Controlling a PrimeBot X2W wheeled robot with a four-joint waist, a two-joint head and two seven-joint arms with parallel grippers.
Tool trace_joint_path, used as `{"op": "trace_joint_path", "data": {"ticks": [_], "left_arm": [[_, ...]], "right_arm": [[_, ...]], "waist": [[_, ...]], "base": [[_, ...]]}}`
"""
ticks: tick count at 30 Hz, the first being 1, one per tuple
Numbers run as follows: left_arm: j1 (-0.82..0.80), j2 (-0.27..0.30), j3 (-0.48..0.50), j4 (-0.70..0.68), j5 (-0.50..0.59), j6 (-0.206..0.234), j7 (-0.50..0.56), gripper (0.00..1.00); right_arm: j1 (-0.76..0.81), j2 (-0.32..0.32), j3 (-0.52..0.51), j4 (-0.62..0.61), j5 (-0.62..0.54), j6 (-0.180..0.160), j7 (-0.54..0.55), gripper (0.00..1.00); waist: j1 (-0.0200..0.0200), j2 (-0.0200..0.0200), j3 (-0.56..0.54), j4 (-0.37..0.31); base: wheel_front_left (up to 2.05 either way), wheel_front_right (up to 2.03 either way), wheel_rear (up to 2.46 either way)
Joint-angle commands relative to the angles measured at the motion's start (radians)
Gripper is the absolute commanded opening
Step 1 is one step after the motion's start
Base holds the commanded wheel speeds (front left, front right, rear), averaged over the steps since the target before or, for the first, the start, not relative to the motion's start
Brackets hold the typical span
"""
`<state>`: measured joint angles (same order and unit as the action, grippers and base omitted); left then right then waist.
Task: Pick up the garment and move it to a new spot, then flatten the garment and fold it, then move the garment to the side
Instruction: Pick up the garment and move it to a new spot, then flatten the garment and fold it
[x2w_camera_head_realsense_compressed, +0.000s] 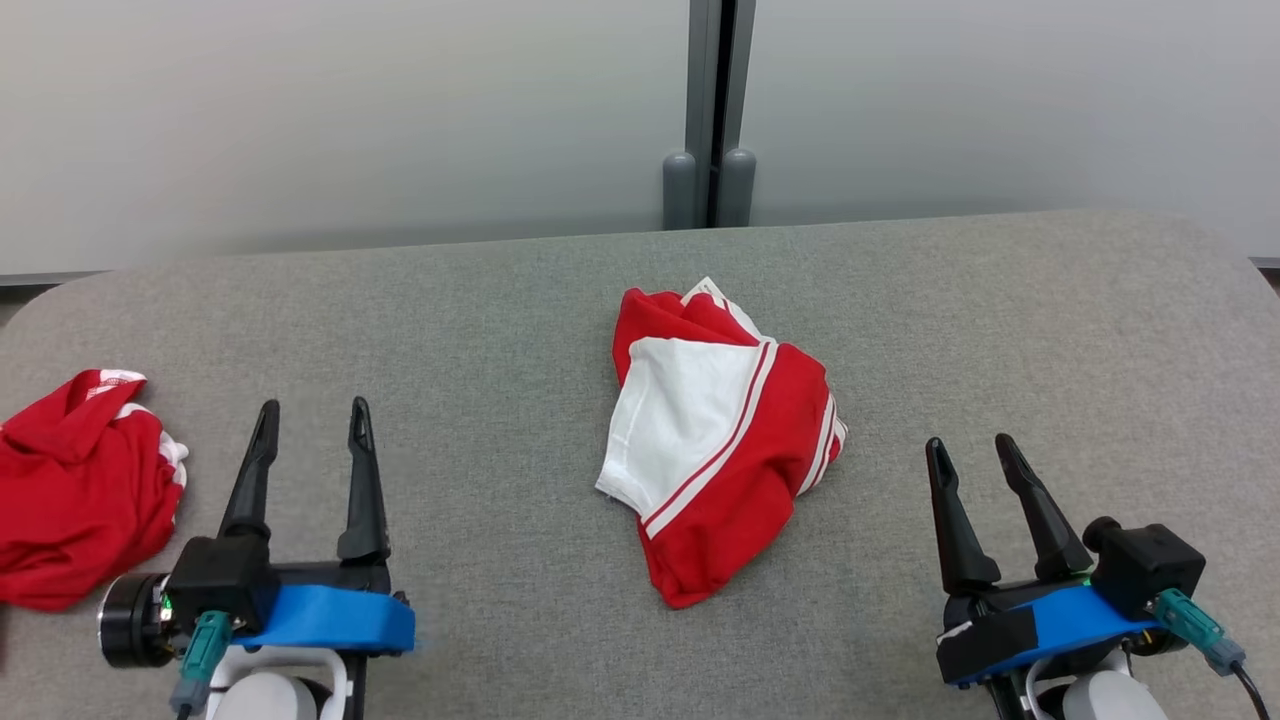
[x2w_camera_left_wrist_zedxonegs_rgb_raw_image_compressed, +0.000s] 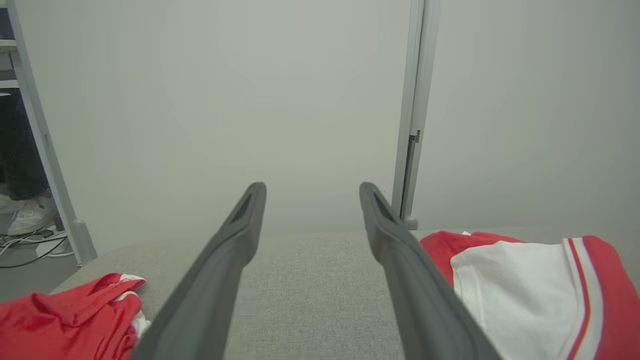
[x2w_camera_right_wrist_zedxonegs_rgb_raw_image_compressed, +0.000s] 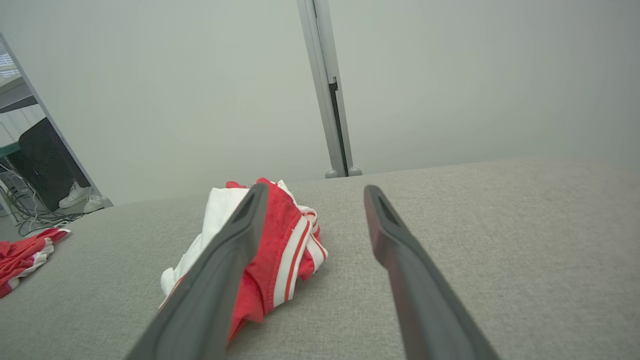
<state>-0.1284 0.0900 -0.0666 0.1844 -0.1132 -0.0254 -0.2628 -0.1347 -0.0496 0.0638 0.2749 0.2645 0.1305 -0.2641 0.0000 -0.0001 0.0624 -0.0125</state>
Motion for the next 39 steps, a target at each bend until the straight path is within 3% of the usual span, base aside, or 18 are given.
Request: {"op": "trace_joint_path", "data": {"ticks": [1, 19, 39], "left_arm": [[0.016, -0.003, 0.013, -0.005, 0.0, 0.005, -0.003, 1.0], [0.145, -0.029, 0.1, -0.013, 0.043, -0.008, -0.003, 1.0], [0.125, -0.037, 0.124, 0.01, 0.066, -0.019, -0.003, 1.0]], "right_arm": [[0.013, -0.001, -0.003, 0.002, -0.007, 0.0, -0.001, 1.0], [0.072, -0.001, -0.019, 0.026, -0.033, 0.0, -0.001, 1.0], [0.071, -0.001, -0.013, 0.038, -0.042, 0.0, -0.001, 1.0]], "waist": [[0.0, 0.0001, -0.005, 0.003], [0.0, 0.0001, -0.054, 0.025], [0.0, 0.0001, -0.057, 0.023]], "base": [[0.0, 0.0, 0.0], [0.0, 0.0, 0.0], [0.0, 0.0, 0.0]]}}
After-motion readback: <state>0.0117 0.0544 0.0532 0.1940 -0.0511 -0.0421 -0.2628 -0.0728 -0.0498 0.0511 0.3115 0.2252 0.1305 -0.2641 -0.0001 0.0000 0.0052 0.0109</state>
